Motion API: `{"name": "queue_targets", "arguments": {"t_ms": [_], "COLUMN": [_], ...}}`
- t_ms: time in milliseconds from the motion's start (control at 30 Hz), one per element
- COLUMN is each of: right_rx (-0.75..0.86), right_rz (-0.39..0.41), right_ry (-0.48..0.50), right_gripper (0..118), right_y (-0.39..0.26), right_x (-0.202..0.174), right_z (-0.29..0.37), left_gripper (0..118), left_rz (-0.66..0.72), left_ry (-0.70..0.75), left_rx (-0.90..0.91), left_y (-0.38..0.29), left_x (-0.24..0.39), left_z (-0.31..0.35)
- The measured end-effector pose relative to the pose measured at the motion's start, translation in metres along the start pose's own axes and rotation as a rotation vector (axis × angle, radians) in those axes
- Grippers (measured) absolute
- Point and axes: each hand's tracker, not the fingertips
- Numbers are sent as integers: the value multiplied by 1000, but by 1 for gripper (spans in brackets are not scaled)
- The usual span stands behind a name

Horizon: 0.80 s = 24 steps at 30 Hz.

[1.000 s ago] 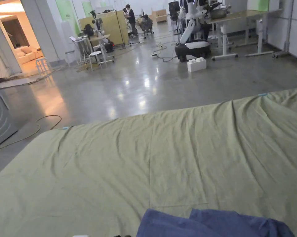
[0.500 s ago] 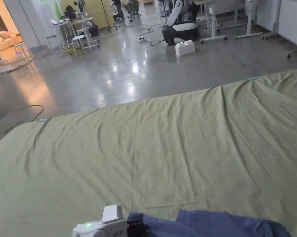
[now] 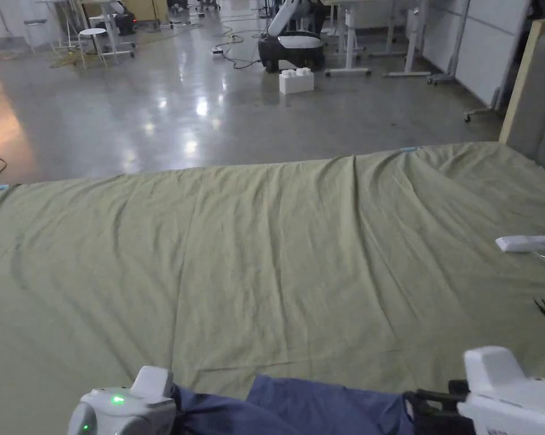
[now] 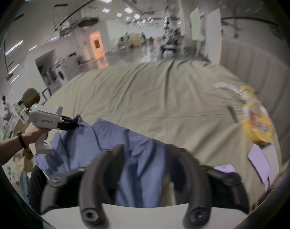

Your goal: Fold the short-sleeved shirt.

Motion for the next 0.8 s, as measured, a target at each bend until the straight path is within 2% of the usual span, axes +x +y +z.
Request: {"name": "queue_targets", "arguments": {"t_ms": [33,67,200,233,267,300,333,367,400,433,500,533,667,800], "right_rx": [-57,-132,-326,-346,-294,-277,-256,-224,-228,-247,-194,-144,54,249], "right_rz": [24,43,181,206,204,212,204,198,188,169,151,138,33,45], "right_ry": [-11,-43,-85,-98,-78,-85,-68,-48,-25,-46,-14,-43,-44,-117], "right_gripper": [82,82,79,78,74,59,59,51,15,2,2,2,2,2], "right_y": [7,12,10,7,5,5,5,4,4,1,-4,-5,10,36], "right_x": [7,11,18,16,14,12,11,9,9,8,10,11,14,12], "right_z": [-25,-50,-110,-115,-109,-104,-97,-91,-86,-79,-60,-46,26,106], "left_gripper": [7,7,7,7,7,7,7,7,7,7,5,5,5,5], "left_rz": [-5,-6,9,18,28,35,38,39,44,69,131,146,141,189], "left_ry": [-1,-3,-24,-36,-40,-41,-40,-40,-45,-62,-121,-140,-133,-105], "left_rx": [-1,-1,6,4,10,19,28,32,29,18,52,102,314,496], "left_y": [0,0,-1,-3,-4,-6,-7,-7,-5,-1,0,-3,-13,-16], "left_x": [0,-1,-7,-8,-9,-9,-9,-10,-12,-16,-27,-33,-60,-89], "left_z": [0,1,-1,-1,-1,-1,0,1,5,11,39,59,163,267]}}
